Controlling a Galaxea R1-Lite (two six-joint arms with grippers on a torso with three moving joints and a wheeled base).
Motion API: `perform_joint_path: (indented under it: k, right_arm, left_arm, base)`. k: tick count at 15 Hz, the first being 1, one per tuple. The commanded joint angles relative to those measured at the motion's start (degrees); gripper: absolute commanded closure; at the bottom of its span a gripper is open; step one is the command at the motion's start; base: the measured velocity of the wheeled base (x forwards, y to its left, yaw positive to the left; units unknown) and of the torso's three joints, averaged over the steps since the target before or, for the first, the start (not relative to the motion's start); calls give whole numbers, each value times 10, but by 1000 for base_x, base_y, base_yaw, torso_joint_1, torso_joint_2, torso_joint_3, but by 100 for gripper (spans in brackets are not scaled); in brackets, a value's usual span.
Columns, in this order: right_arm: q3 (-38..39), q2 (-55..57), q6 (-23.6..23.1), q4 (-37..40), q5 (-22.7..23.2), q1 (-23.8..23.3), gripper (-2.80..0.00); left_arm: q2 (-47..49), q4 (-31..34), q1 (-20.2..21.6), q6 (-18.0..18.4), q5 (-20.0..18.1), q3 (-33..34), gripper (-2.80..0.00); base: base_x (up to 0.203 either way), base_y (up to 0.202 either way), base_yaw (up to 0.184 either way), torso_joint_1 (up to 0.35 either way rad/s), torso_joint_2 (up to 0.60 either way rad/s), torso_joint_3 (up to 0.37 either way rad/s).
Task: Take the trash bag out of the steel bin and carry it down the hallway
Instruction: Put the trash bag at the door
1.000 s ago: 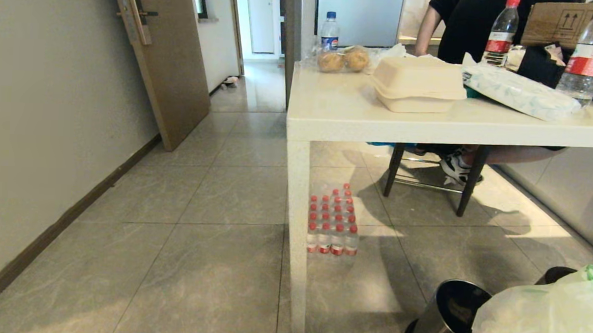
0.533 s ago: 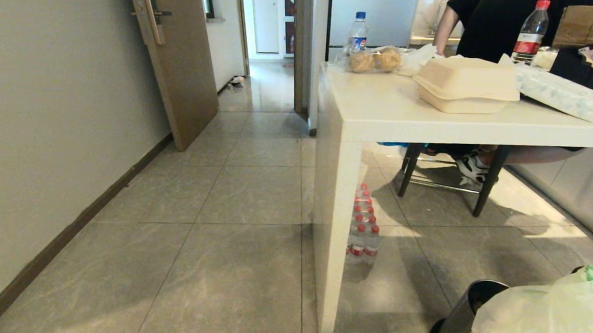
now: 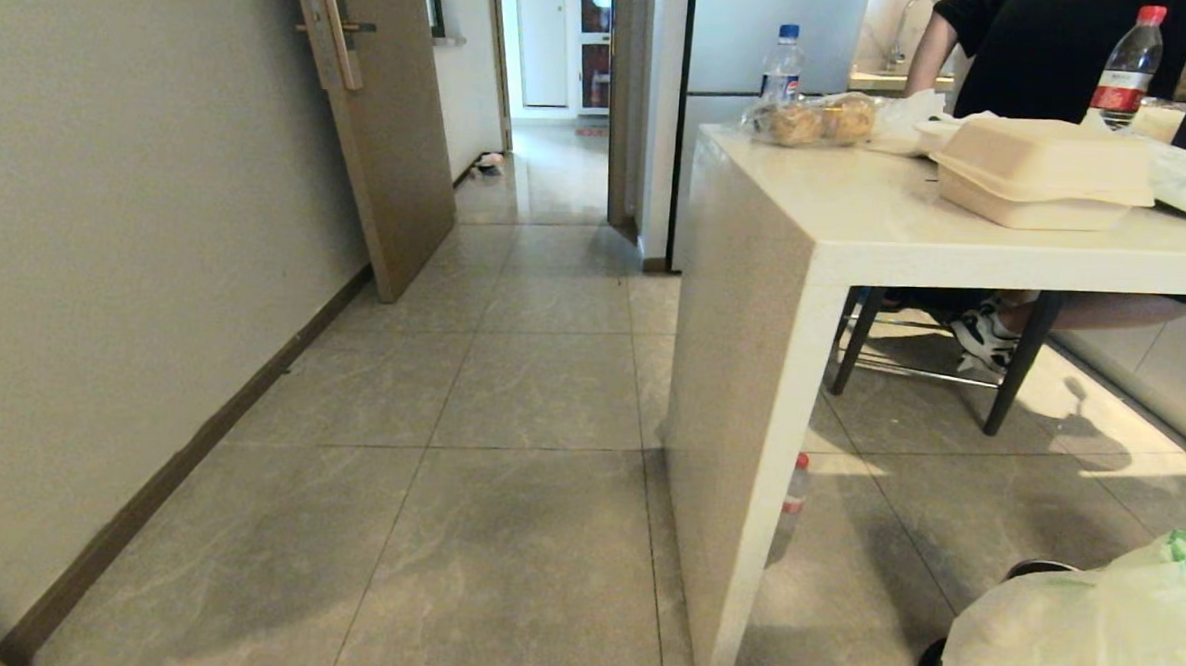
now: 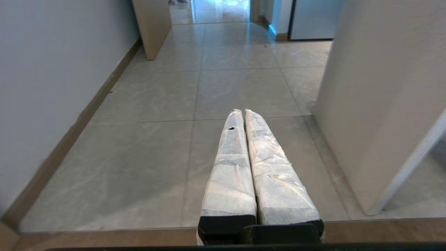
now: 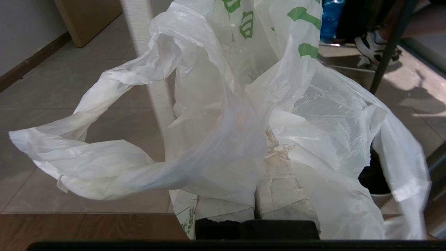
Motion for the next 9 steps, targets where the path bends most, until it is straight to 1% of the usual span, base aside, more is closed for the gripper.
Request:
perform_joint_path:
  k: [1, 9]
  right_arm:
    - [0, 1, 0, 0, 0, 0, 0]
    - [0, 1, 0, 0, 0, 0, 0]
  left_arm:
    - [0, 0, 0, 0, 0, 0, 0]
    - [0, 0, 0, 0, 0, 0, 0]
  base:
    - [0, 193, 2, -6, 3, 3]
    - [0, 193, 1, 2, 2, 2]
